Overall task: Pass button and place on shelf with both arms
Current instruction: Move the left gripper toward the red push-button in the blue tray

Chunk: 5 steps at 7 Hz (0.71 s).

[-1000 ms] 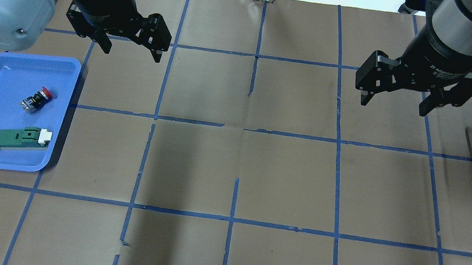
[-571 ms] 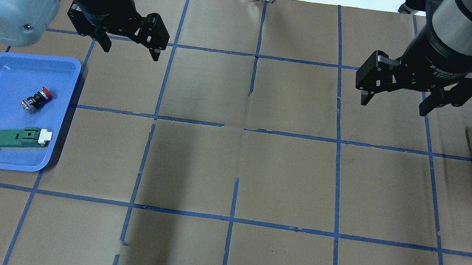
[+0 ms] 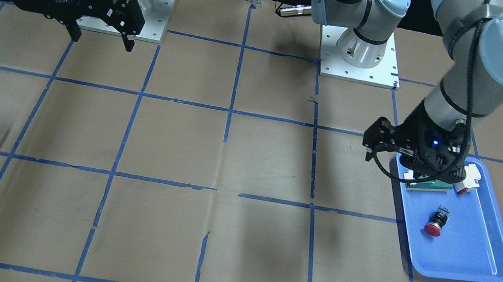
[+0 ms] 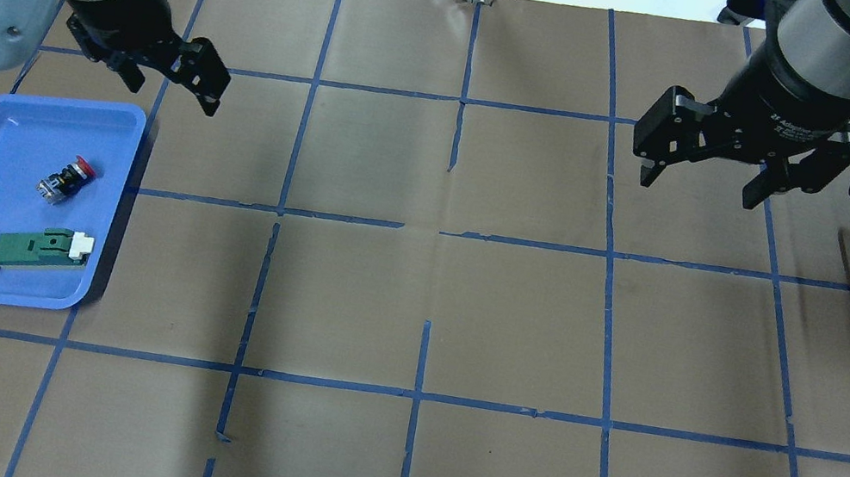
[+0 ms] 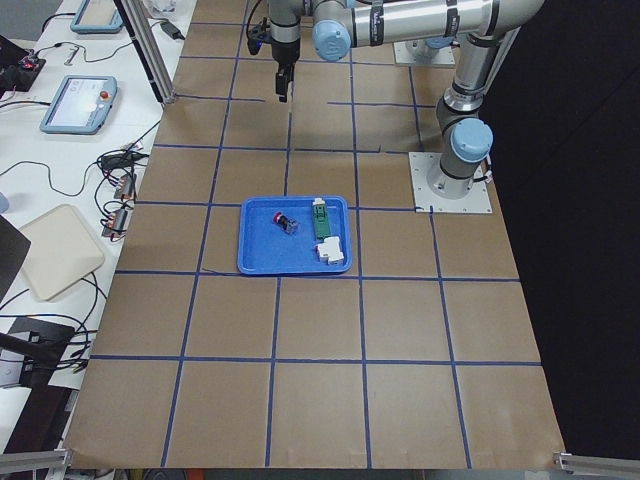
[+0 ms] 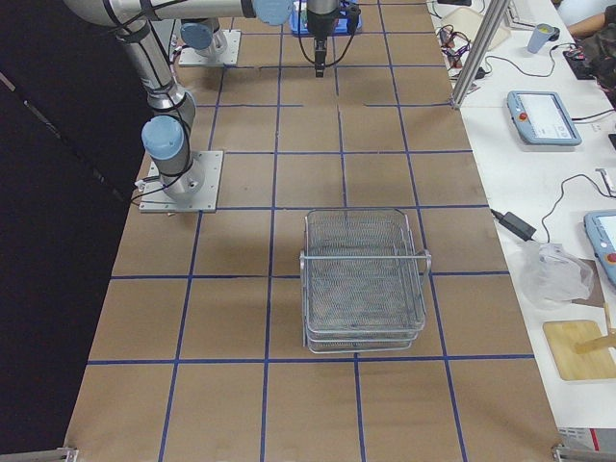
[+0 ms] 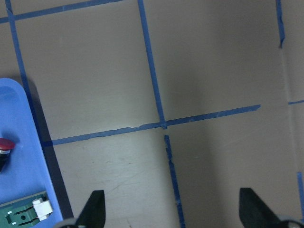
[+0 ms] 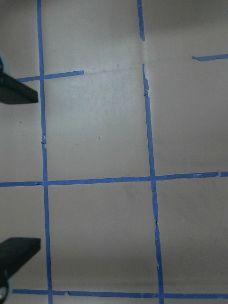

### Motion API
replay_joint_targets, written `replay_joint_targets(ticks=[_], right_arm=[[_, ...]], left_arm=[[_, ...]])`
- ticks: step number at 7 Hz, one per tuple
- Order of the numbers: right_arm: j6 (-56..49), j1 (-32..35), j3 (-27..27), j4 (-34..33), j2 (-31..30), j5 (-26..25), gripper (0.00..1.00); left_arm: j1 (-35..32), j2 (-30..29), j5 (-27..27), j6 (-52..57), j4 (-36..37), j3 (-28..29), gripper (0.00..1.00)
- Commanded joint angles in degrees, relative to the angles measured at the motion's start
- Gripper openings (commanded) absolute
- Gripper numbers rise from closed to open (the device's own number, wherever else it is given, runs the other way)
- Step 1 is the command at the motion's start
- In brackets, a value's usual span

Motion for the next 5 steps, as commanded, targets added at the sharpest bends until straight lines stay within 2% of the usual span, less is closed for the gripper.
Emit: replay_joint_targets(ticks=[1, 3, 5], right_arm=[[-0.01, 0.00, 0.00, -0.06, -0.13, -0.30, 1.00], [-0.01, 0.09, 0.00, -0.32, -0.13, -0.21, 1.00], [-0.01, 0.09, 0.00, 0.20, -0.13, -0.30, 1.00]], left_arm=[[10.77, -2.11, 0.29, 16.93, 7.87, -6.05, 1.00], [15.91, -4.66, 0.29, 29.75, 19.88, -12.74, 1.00], [22.13, -7.56, 0.12, 44.24, 26.35, -16.71, 1.00]])
